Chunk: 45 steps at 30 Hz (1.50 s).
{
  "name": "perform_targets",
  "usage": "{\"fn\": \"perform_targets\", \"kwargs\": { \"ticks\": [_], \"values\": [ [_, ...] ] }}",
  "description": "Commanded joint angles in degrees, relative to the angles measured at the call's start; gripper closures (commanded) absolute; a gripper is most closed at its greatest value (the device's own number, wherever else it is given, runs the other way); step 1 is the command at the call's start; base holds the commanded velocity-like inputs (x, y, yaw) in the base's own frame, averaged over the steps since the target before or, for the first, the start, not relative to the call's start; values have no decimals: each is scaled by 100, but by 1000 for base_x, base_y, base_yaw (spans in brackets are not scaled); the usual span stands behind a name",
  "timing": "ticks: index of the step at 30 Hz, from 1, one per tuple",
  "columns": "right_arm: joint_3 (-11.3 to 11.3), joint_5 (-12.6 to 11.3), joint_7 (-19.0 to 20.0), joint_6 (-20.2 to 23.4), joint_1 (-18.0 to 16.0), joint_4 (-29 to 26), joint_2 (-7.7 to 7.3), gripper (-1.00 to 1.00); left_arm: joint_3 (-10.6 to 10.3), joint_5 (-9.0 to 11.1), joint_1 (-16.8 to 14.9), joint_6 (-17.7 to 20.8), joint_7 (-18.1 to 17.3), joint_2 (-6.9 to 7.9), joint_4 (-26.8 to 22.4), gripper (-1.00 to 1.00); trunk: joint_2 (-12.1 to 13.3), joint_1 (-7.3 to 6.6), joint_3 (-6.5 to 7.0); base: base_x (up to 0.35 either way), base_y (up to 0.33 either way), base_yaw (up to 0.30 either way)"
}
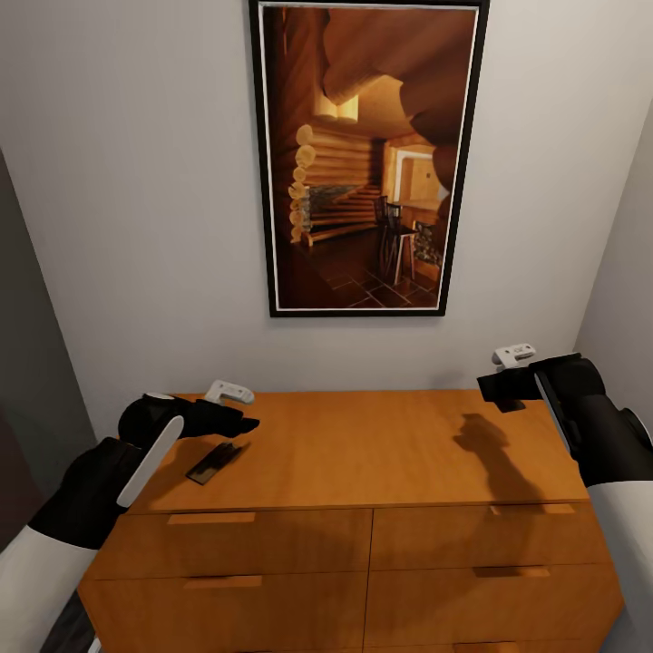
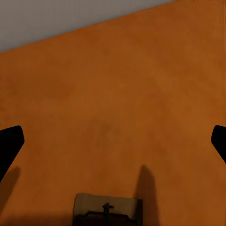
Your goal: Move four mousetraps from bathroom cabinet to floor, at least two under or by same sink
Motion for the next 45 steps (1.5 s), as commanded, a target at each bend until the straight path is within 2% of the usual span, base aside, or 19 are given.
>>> {"fn": "perform_targets", "kwargs": {
  "ticks": [1, 24, 29, 37, 45],
  "values": [
    [10, 53, 47, 16, -6, -5, -4, 100, -5, -60, -6, 15, -53, 2, -3, -100, -4, 0, -7, -20, -8, 0],
    [12, 45, 47, 16, -6, 8, -4, 100, -10, -79, -6, 15, -18, 35, 198, -100, -4, 0, -7, -60, -46, 0],
    [12, 44, 47, 16, -6, 14, -4, 100, -6, -94, -6, 12, -11, 107, 386, -100, -4, 0, -7, 0, 0, 0],
    [14, 44, 47, 16, -6, 17, 19, 100, -6, -100, -6, 11, -9, 129, 727, -100, -4, 0, -7, 0, 0, 0],
    [14, 44, 47, 16, -6, 16, 20, 100, -5, -90, -6, 15, -9, 127, 749, -100, -4, 0, -7, 0, 0, 0]
  ]
}}
